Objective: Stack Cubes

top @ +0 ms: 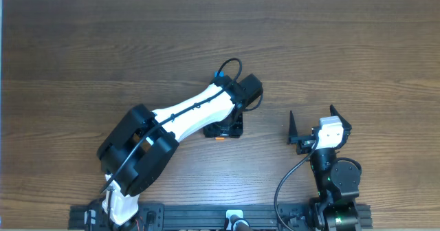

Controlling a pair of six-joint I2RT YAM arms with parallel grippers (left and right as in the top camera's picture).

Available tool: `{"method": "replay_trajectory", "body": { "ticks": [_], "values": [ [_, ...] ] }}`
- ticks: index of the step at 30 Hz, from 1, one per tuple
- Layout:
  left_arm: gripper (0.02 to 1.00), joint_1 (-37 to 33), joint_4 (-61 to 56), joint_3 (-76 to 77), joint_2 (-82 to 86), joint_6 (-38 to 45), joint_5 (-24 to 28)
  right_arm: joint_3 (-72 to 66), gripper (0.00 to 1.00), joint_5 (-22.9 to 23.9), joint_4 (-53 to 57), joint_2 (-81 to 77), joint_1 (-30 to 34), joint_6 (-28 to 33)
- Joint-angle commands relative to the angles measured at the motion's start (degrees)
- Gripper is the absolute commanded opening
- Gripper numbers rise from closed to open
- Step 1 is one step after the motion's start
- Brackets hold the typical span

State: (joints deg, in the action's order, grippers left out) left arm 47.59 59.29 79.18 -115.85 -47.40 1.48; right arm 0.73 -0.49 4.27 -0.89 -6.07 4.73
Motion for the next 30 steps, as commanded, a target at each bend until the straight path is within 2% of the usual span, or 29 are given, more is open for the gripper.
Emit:
{"method": "replay_trajectory", "body": {
  "ticks": [1,14,16,18,30],
  "values": [
    [0.4,-0.35,0.02,-0.44,0.46,0.26,-0.68,-0.44,0.993,0.33,-0.02,0.59,-0.37,0.07],
    [0.22,-0.35,0.2,-0.44,0.46,0.26,-0.72,-0.44,0.993,0.33,-0.02,0.59,-0.37,0.07],
    [0.165,-0.37,0.26,-0.44,0.46,0.26,-0.72,-0.44,0.991,0.33,-0.02,0.59,-0.37,0.07],
    [0.053,-0.37,0.26,-0.44,0.59,0.26,-0.72,-0.44,0.991,0.33,-0.02,0.59,-0.37,0.07],
    [0.04,-0.63,1.6,0.26,8.98,1.88,-0.94,-0.44,0.993,0.33,-0.02,0.59,-0.37,0.07]
  ]
}}
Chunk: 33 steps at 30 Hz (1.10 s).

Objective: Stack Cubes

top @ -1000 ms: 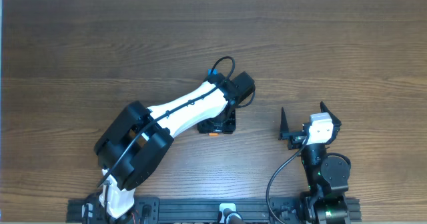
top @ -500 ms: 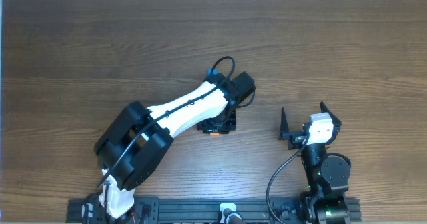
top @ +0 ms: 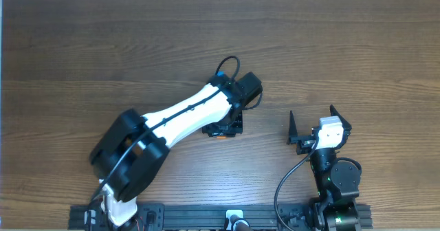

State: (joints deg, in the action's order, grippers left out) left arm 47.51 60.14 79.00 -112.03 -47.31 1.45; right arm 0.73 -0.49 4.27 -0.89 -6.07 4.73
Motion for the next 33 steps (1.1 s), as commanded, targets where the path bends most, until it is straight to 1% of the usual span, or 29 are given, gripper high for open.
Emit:
{"method": "replay_trajectory", "body": {
  "ticks": [1,7,10,17,20,23,33],
  "values": [
    [0.038,-0.68,0.9,0.76,5.53,1.92,-0.92,-0.44,0.993,0.33,-0.02,0.59,-0.37,0.07],
    [0.036,-2.49,2.64,4.02,6.27,2.4,-0.9,-0.44,0.991,0.33,-0.02,0.59,-0.37,0.07],
    [0.036,-3.54,3.98,5.92,6.27,4.83,-0.66,-0.44,0.993,0.33,-0.02,0.59,-0.37,0.07],
    [0.038,-5.99,4.17,8.26,6.27,6.19,-0.92,-0.44,0.991,0.33,-0.02,0.59,-0.37,0.07],
    [0.038,-6.49,4.07,8.39,6.03,6.08,-1.29,-0.44,0.991,0.33,-0.02,0.59,-0.37,0.07],
    [0.036,-6.73,4.13,8.46,5.7,3.72,-3.08,-0.44,0.991,0.33,-0.02,0.59,-0.37,0.07],
    [0.036,-6.8,3.85,8.46,3.54,3.37,-3.5,-0.44,0.993,0.33,-0.02,0.59,-0.37,0.07]
  ]
}}
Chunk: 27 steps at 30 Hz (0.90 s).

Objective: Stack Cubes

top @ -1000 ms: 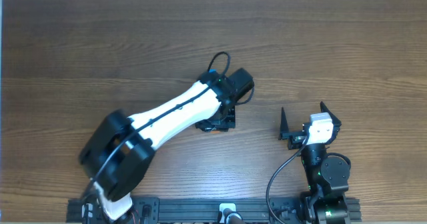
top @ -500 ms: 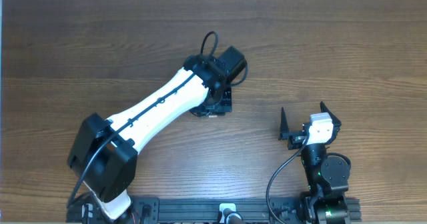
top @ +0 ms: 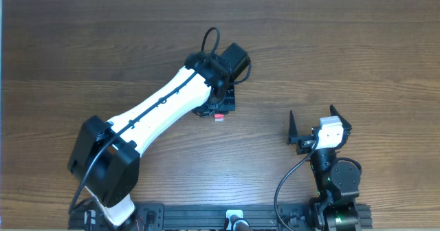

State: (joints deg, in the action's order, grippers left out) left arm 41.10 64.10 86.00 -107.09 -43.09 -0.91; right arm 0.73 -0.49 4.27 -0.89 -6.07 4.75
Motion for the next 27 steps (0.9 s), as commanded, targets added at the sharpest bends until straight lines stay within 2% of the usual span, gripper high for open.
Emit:
{"method": "replay_trajectory", "body": {
  "ticks": [1,27],
  "values": [
    [0.038,-0.37,-0.22,1.46,-1.49,-0.87,-1.14,-0.44,0.993,0.33,-0.02,0.59,-0.37,0.04],
    [0.058,1.31,-1.6,1.46,-3.61,-3.65,-1.79,-0.44,0.993,0.33,-0.02,0.59,-0.37,0.04]
  ]
}}
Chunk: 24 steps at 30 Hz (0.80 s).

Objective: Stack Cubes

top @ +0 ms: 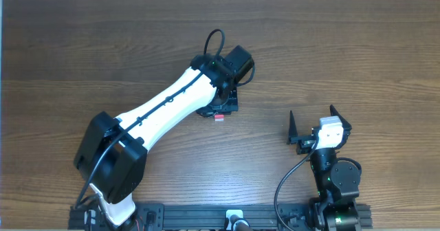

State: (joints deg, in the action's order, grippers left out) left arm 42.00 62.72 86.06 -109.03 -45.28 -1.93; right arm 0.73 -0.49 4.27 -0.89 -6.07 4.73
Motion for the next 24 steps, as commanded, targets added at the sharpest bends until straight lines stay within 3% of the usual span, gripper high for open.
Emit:
{"method": "replay_trajectory", "body": {
  "ticks": [1,24],
  "values": [
    [0.056,0.52,-0.33,1.4,-1.68,-1.46,-0.76,-0.44,0.993,0.33,-0.02,0.59,-0.37,0.07],
    [0.073,0.55,-0.98,1.38,-2.84,-1.49,-1.18,-0.44,0.993,0.33,-0.02,0.59,-0.37,0.07]
  ]
}}
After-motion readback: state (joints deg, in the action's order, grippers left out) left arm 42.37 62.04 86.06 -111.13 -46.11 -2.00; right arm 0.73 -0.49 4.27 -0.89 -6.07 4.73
